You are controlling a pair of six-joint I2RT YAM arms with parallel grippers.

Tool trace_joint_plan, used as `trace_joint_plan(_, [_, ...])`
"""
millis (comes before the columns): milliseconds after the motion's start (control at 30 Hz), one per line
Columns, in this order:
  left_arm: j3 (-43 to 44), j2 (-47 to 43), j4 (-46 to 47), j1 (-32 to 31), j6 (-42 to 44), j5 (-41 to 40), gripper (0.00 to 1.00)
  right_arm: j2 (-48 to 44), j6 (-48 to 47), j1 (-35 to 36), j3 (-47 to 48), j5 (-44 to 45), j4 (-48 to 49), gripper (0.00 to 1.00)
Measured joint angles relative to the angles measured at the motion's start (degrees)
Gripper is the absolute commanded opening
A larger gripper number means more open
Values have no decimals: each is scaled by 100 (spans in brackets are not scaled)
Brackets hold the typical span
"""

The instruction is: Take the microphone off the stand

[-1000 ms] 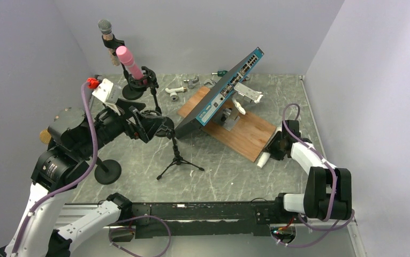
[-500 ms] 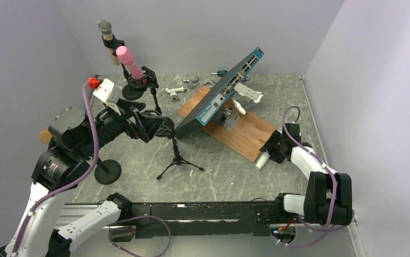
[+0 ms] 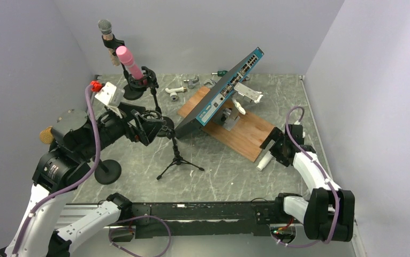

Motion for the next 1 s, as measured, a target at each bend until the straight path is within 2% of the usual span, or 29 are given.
trace_joint_plan(367, [-33, -33, -11, 0, 0, 15, 100, -651, -55, 96, 308, 262, -651, 100])
trace_joint_plan(500, [-111, 2, -4, 0, 0, 66, 99, -896, -17, 498, 461, 505, -901, 100])
trace_joint_plan(567, [-142, 52, -11, 0, 0, 94, 99, -1008, 98, 1064, 483, 612, -953, 100])
trace_joint_plan(767, [-146, 225, -13, -2, 2, 153, 99, -1032, 938, 3386, 479, 538, -743, 99])
trace_joint_plan(900, [-170, 258, -11, -2, 2, 151, 99, -1093, 1784, 4732, 256, 409, 247, 97])
trace_joint_plan(1000, [-216, 245, -11, -2, 2, 151, 99, -1029, 2345, 5484, -127, 382, 1587, 89])
